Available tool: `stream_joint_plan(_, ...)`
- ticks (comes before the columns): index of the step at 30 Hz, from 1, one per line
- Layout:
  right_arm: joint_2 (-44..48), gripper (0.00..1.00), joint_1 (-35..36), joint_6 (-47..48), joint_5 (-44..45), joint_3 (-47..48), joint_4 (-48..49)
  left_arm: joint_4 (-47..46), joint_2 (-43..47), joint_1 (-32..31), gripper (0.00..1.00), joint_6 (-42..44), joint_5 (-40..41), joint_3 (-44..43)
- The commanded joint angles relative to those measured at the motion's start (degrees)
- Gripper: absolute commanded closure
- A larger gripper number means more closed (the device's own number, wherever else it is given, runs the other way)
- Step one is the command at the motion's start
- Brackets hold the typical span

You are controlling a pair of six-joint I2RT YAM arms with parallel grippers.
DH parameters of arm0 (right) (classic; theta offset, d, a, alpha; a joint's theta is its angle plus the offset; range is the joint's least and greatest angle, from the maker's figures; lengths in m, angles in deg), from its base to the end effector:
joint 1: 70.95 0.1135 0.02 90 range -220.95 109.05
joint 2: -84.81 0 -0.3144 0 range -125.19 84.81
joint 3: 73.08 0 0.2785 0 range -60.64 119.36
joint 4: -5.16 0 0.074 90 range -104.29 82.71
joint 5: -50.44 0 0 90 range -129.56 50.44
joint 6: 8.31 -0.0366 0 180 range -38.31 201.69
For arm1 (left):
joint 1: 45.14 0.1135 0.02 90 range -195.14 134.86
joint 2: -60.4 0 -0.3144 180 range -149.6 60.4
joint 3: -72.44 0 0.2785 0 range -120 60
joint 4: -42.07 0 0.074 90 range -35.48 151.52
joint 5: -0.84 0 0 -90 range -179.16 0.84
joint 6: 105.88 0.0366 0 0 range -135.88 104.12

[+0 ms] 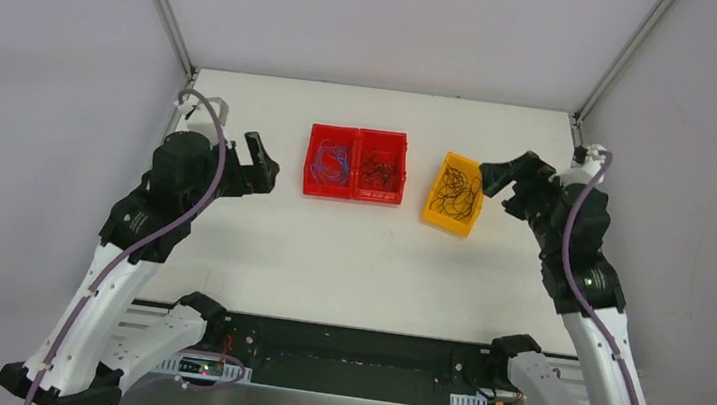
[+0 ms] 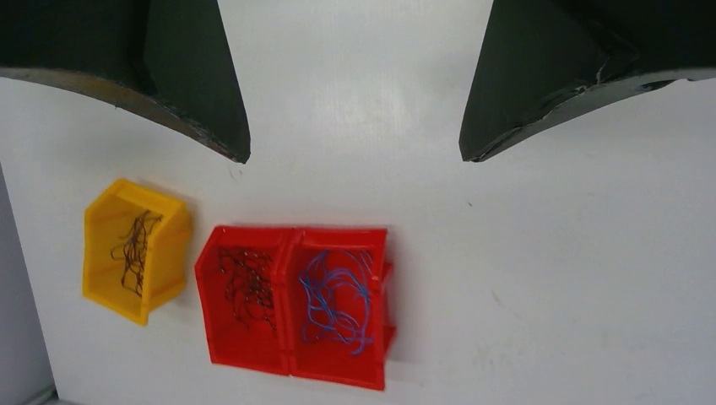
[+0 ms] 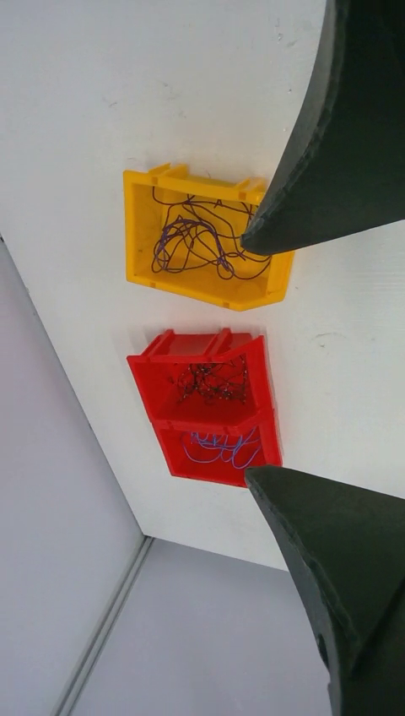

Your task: Untangle the cables

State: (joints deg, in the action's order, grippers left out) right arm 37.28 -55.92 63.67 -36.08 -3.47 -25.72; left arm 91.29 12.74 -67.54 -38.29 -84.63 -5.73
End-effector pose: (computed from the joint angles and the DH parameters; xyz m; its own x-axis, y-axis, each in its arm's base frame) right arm 0.1696 0.0432 0.4332 -0.2027 0.2653 -0.9426 -0.1454 0.9438 0.2969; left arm 0.1424 -0.0556 0.4518 -0.3926 -0.2492 -0.8853 0.1742 0.9250 -0.3377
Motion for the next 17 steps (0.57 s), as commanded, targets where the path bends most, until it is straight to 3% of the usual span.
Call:
stream_joint_plan(1,8.23,0.01,-0.08,-0.46,-1.4,-6.6,1.89,-0.15,5.28,0.4,0.01,0.8,12.89,1.57)
stream_joint_plan(7,20.58,0.01,-0.07,0.77,-0.54,-13.2,1.88,-2.88,11.7,0.42,0.01,0.6,13.04,6.86)
stream_joint_plan(14,22.23,0.01,0.0,0.79,0.66,-15.47,0.21,-3.13,12.19,0.42,0.05,-0.21,11.55,7.78)
stream_joint_plan(17,22.31,0.01,-0.01,1.04,4.18,-16.96,1.33,-3.16,10.83,0.42,0.01,-1.16,10.39,7.82)
